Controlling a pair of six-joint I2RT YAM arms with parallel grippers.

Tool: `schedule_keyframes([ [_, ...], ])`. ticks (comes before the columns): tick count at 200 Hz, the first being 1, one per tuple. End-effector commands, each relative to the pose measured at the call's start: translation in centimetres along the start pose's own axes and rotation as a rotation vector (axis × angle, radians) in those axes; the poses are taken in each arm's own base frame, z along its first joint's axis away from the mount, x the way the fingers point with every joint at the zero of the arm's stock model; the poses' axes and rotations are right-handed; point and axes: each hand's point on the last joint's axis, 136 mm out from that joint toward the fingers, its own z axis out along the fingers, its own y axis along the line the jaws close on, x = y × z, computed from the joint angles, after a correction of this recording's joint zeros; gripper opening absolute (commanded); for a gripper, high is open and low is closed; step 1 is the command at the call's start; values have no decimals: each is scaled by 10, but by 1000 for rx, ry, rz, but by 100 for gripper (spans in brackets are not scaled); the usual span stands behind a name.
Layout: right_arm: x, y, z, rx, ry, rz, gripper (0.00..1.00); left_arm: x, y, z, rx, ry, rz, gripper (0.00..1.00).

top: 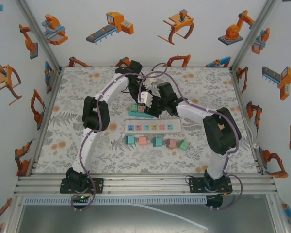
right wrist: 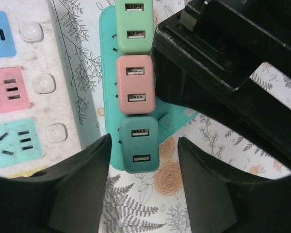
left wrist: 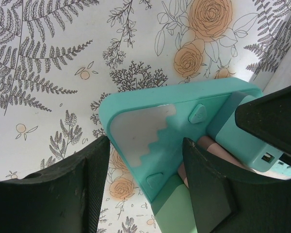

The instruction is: Pull the plug off the socket

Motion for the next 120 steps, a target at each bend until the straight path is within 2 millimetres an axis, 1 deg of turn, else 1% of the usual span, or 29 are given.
schedule_keyframes([
  [1,2,-3,5,-22,28,-46,50,13,2,9,4,38,25,59],
  [17,9,-1,9,-35,58,-56,50,13,1,11,13,37,25,59],
  [42,9,-1,13,-55,60,-59,48,18,3,17,6,56,23,59],
  [50,8,-1,15,-64,58,-58,45,20,4,19,2,63,22,59],
  [60,7,-1,17,-72,57,-65,37,22,4,21,0,72,21,59],
  [72,7,-1,19,-74,60,-75,31,24,2,23,6,81,22,59],
  [95,-3,-1,17,-73,48,-94,26,29,-1,31,12,104,23,59],
  [120,-12,-4,13,-85,48,-87,22,40,4,41,-9,147,24,59],
])
